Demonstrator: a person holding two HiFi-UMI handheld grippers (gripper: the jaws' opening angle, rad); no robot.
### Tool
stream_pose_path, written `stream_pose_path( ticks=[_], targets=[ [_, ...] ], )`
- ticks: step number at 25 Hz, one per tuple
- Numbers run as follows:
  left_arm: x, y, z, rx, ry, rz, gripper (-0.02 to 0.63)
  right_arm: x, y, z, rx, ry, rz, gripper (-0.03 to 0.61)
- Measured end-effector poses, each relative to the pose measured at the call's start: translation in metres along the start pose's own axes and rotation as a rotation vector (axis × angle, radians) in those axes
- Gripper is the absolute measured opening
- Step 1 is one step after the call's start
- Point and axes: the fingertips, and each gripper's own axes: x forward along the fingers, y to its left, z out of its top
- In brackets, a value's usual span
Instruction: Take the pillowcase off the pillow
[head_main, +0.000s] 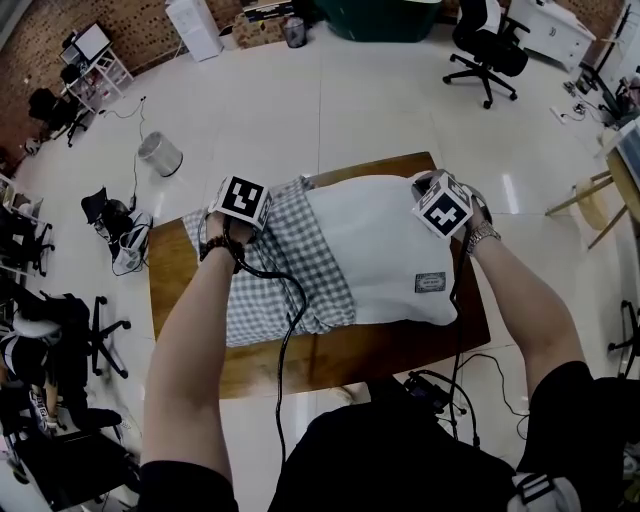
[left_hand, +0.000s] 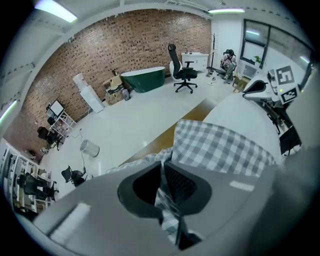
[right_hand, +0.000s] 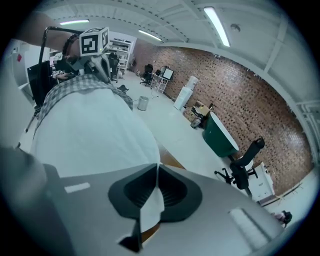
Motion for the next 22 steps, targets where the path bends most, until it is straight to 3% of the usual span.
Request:
stream_pose_path(
  ticks=[6, 15, 22],
  targets=[
    [-0.015, -0.015, -0.005, -0.028, -0.131, 0.005, 0.083, 0.002, 0.025, 0.002, -0.039, -0.027, -0.038, 0.048],
    [-0.060, -0.042, -0.034, -0.075, -0.259, -0.006, 0.098, -0.033, 0.077, 0.011, -0.022, -0.092, -0.035, 0.091],
    [-0.100, -0.090, -0.070, -0.169, -0.374, -0.071, 0.109, -0.074, 0.147, 0.029, -0.086, -0.186, -0.004, 0.153]
  ],
)
